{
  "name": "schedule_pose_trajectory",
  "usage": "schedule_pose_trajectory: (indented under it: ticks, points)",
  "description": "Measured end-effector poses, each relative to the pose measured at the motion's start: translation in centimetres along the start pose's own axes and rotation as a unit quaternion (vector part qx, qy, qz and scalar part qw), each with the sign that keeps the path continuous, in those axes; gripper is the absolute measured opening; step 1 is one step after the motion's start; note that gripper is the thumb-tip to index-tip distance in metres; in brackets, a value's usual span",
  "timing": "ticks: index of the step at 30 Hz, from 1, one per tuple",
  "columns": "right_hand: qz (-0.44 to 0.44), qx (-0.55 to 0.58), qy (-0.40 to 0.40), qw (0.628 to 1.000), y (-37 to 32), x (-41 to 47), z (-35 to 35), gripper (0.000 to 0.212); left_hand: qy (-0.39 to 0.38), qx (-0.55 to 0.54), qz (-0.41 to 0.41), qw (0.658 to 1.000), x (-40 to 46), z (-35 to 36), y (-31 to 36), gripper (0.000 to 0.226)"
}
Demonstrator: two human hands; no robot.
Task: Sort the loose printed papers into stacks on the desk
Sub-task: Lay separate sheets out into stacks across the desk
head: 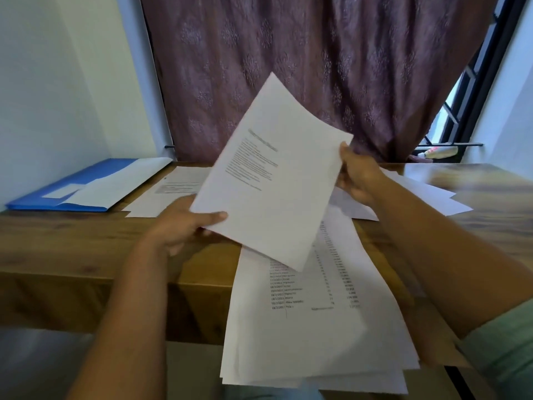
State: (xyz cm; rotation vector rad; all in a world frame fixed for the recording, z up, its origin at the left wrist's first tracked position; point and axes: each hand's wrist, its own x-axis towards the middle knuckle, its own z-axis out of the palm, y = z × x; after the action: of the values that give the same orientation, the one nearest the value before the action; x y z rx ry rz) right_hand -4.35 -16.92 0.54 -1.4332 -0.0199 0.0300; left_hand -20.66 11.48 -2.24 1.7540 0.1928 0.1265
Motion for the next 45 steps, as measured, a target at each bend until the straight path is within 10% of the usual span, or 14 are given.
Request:
schedule_pose_trajectory:
  ticks: [4,15,19,21,24,28,35,39,45]
  points:
    - [0.042,0.031,-0.186,0.981,-1.2,-1.0,3.2,0.031,0.121,-0.104,-0.004,0.987,3.7,-4.0,0.5,0.039]
    - [-0.007,-0.337,-0.037,0.941,2.3,2.1,-2.2,0.013,0.187,-0.064,-0.181,0.963,10.7,-11.3,-2.4,0.014]
    - [-0.007,-0.474,-0.071,0.878,2.8,2.0,-3.4,0.017,0.211,0.038,-0.204,0.955,11.5,-11.6,-3.1,0.018]
    - [-0.008,-0.483,-0.081,0.872,2.8,1.6,-3.9,0.019,0.242,0.136,-0.2,0.94,11.7,-11.5,-3.5,0.06]
    - [-0.016,-0.479,-0.091,0.873,3.1,1.1,-4.2,0.021,0.257,0.321,-0.169,0.896,11.2,-11.1,-3.4,0.11]
    - [-0.065,-0.52,-0.088,0.847,3.5,1.2,-4.2,0.014,0.304,0.519,-0.102,0.792,10.6,-8.9,-2.2,0.102]
    - [-0.072,-0.555,-0.122,0.82,3.7,1.5,-4.7,0.021,-0.001,0.37,0.128,0.92,8.1,3.8,2.1,0.051]
    - [-0.062,-0.562,-0.145,0.812,3.8,1.4,-5.2,0.033,-0.163,0.425,0.142,0.879,7.9,9.4,1.2,0.089]
    - [-0.063,-0.561,-0.158,0.81,3.9,1.2,-5.1,0.034,-0.172,0.463,0.129,0.86,8.7,11.3,-0.8,0.097]
